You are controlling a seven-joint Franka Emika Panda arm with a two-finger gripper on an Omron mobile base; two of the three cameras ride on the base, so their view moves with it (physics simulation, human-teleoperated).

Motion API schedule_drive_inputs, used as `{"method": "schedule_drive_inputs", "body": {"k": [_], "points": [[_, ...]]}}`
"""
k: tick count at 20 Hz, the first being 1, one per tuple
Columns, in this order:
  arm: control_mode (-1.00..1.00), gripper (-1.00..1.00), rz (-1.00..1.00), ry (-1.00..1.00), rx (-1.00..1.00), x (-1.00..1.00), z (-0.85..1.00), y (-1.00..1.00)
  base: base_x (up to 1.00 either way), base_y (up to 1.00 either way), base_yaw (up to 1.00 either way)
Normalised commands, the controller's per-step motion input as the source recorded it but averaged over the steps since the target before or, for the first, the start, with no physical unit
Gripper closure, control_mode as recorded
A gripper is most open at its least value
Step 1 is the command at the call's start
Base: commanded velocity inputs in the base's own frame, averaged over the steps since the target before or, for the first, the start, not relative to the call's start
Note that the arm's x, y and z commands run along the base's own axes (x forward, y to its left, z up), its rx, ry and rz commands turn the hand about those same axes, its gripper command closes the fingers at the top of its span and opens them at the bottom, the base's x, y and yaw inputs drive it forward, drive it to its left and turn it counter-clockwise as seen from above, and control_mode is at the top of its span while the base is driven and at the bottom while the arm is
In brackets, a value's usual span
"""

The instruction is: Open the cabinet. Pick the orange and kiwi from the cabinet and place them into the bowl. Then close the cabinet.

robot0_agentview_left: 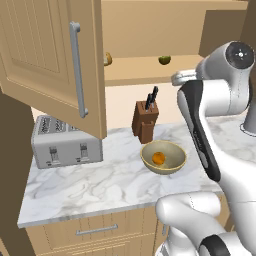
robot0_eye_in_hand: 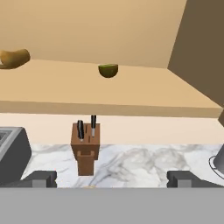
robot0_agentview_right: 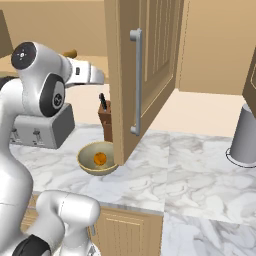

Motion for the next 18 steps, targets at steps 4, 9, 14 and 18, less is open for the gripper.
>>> {"method": "schedule_drive_inputs", "body": {"k": [4, 9, 14, 18], "points": [[-1.0, -1.0, 0.0, 0.0, 0.0, 0.39, 0.14, 0.0, 0.0, 0.0, 0.0], [-1.0, -1.0, 0.0, -0.02, 0.0, 0.49, 0.0, -0.01, 0.0, 0.0, 0.0], [-1.0, -1.0, 0.0, -0.03, 0.0, 0.47, 0.0, -0.05, 0.0, 0.0, 0.0], [-1.0, -1.0, 0.0, 0.0, 0.0, 0.52, -0.01, -0.03, 0.0, 0.0, 0.0]]}}
